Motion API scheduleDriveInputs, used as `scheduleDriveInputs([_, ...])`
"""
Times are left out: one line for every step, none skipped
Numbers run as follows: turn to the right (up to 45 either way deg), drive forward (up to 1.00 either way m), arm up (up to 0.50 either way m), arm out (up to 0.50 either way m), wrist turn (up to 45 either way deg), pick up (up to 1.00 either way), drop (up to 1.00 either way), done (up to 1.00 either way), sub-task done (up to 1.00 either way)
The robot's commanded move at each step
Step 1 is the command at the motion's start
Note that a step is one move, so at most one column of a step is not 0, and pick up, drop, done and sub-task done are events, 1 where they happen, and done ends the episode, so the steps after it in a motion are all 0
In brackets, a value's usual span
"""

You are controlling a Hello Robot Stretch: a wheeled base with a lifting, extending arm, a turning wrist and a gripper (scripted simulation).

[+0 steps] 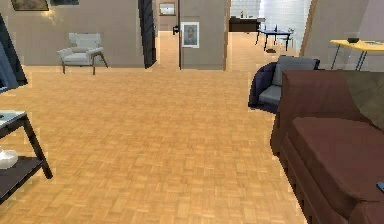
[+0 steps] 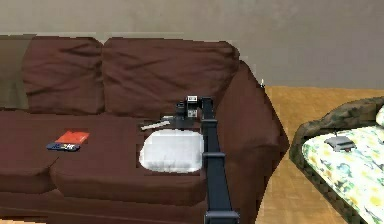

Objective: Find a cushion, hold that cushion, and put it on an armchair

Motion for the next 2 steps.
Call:
scheduleDriveInputs([0.0, 0.00, 0.00, 0.00, 45.0, 0.00, 0.00, 0.00, 0.00])
scheduleDriveInputs([0.0, 0.00, 0.00, 0.00, 12.0, 0.00, 0.00, 0.00, 0.00])
